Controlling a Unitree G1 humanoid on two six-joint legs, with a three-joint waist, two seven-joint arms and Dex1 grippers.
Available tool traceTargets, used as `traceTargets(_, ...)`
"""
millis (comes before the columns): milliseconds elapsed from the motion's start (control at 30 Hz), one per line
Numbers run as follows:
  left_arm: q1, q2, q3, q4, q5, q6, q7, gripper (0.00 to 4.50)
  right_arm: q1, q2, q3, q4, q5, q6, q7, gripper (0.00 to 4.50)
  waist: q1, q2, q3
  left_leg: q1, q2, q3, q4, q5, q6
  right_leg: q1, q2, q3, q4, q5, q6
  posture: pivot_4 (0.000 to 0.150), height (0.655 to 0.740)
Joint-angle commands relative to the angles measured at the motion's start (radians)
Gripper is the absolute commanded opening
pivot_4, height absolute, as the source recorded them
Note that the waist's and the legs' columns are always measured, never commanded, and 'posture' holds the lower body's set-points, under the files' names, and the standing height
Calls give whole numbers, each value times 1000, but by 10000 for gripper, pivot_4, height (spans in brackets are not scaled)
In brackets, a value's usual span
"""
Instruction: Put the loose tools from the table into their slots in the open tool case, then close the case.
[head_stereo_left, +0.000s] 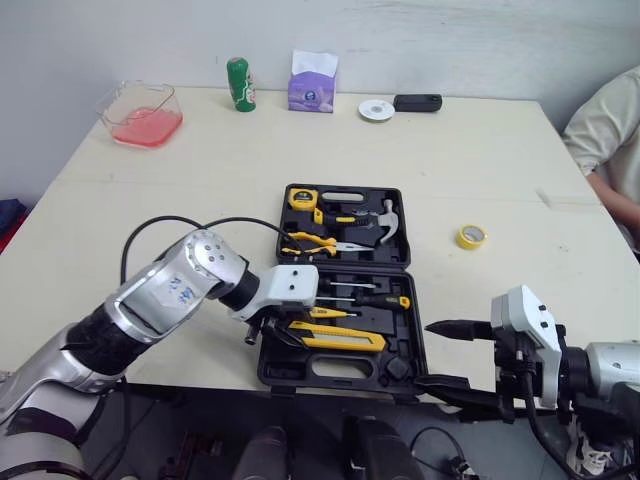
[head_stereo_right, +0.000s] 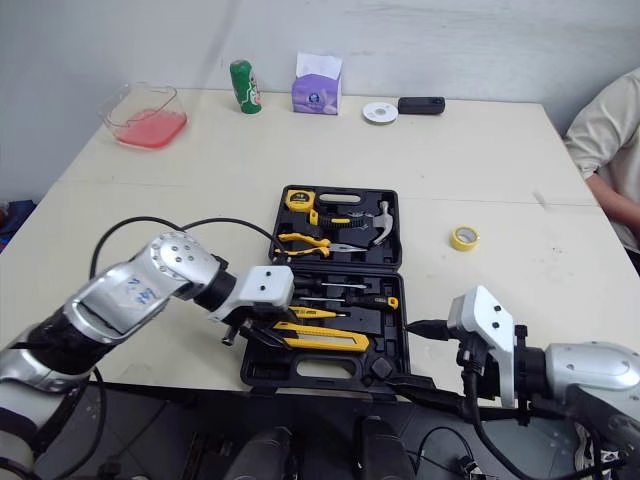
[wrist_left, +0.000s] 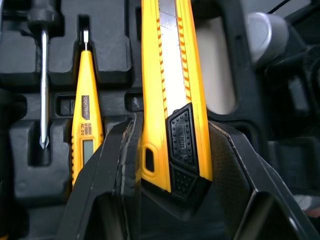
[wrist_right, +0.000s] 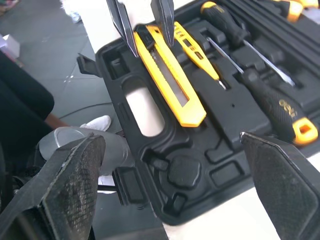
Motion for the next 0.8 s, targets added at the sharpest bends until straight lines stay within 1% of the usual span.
traceTargets(33, -4, -10, 2, -3, 29, -20, -12, 15160, 18, 5, -49, -42, 2, -28, -3, 45000, 0, 0, 0, 0, 0, 0, 0, 0, 0, 0, 0, 0, 0, 0, 0, 1500, 7400)
traceTargets(267, 9, -79, -13, 26, 72, 1, 31, 15160, 29, 15, -43, -31, -17, -50, -21, 45000, 12, 0, 0, 0, 0, 0, 3, -1, 1, 0, 0, 0, 1, 0, 1, 1500, 7400)
traceTargets(333, 20, -91, 7, 26, 61, 17, 34, 15160, 29, 17, -40, -33, -18, -53, -28, 45000, 14, 0, 0, 0, 0, 0, 3, -1, 1, 0, 0, 0, 1, 0, 1, 1500, 7400)
traceTargets(400, 28, -98, 22, 27, 47, 35, 34, 25432, 29, 17, -36, -37, -18, -54, -32, 45000, 15, 0, 0, 0, 0, 0, 3, -1, 1, 0, 0, 0, 1, 0, 1, 1500, 7400)
traceTargets(433, 29, -105, 30, 32, 51, 33, 45, 28665, 28, 16, -32, -38, -21, -55, -33, 45000, 15, 0, 0, 0, 0, 0, 3, -1, 1, 0, 0, 0, 1, 0, 1, 1500, 7400)
traceTargets(533, 14, -125, 74, 36, 14, 74, 40, 42162, 22, 14, -24, -34, -26, -57, -33, 45000, 16, 0, 0, 0, 0, 0, 3, -1, 1, 1, 0, 0, 1, 0, 1, 1500, 7400)
traceTargets(567, 12, -123, 102, 26, -19, 81, 17, 44552, 20, 14, -24, -34, -25, -57, -34, 45000, 15, 0, 0, 0, 0, 0, 3, -1, 1, 1, 0, 0, 1, 0, 1, 1500, 7400)
traceTargets(667, 21, -128, 158, 22, -78, 39, -21, 44552, 10, 14, -18, -28, -29, -62, -33, 45000, 14, 0, 0, 0, 0, 0, 4, -1, 1, 1, 0, 0, 1, 0, 1, 1500, 7400)
traceTargets(733, 65, -166, 203, 45, -101, -92, -29, 44552, 1, 19, -5, -27, -31, -68, -36, 45000, 15, 0, 0, 0, 0, 0, 4, 0, 1, 1, 0, 0, 1, 0, 1, 1500, 7400)
traceTargets(800, 108, -216, 253, 72, -135, -173, -30, 39030, -5, 22, 11, -28, -35, -77, -38, 45000, 16, 1, 0, 0, 0, 0, 4, 0, -1, 1, -1, 0, 1, 0, 1, 1500, 7400)
